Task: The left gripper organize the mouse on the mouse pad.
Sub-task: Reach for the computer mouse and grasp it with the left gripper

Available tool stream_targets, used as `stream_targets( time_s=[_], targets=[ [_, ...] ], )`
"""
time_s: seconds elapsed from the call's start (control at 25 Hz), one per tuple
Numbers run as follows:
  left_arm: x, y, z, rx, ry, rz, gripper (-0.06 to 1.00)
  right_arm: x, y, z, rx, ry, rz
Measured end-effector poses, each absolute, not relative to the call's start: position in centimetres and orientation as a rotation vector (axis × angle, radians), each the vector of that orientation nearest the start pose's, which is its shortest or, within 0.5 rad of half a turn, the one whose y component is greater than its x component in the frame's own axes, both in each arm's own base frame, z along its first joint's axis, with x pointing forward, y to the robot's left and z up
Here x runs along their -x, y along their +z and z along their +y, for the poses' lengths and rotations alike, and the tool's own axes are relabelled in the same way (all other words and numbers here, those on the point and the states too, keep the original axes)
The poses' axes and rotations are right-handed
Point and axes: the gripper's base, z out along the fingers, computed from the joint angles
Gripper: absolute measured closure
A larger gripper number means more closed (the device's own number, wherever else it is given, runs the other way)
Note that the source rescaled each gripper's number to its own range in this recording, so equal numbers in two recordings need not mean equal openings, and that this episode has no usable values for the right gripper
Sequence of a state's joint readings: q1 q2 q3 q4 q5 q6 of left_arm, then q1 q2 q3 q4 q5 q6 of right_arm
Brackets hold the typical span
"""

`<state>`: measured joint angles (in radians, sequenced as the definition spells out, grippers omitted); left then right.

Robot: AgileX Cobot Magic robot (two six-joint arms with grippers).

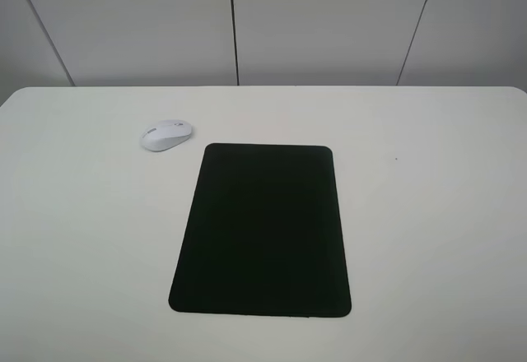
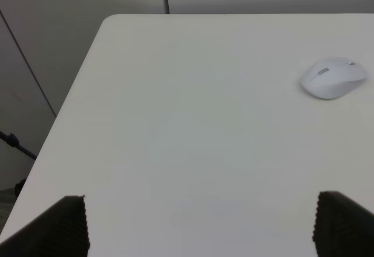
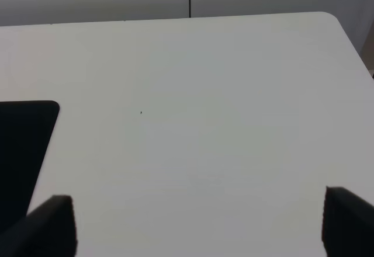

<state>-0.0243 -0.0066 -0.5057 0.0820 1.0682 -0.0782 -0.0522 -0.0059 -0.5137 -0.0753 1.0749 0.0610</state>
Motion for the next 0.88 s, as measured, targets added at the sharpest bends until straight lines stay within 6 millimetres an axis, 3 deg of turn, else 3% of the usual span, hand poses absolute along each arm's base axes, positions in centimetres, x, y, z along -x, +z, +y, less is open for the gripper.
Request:
stream_targets(
  time_s=[0.88],
  targets=[
    [0.69,27.84,0.68,0.06,0.035,2.036,-0.06,0.84,28.0,-0.56,-0.12,-0.085,2.034]
  ],
)
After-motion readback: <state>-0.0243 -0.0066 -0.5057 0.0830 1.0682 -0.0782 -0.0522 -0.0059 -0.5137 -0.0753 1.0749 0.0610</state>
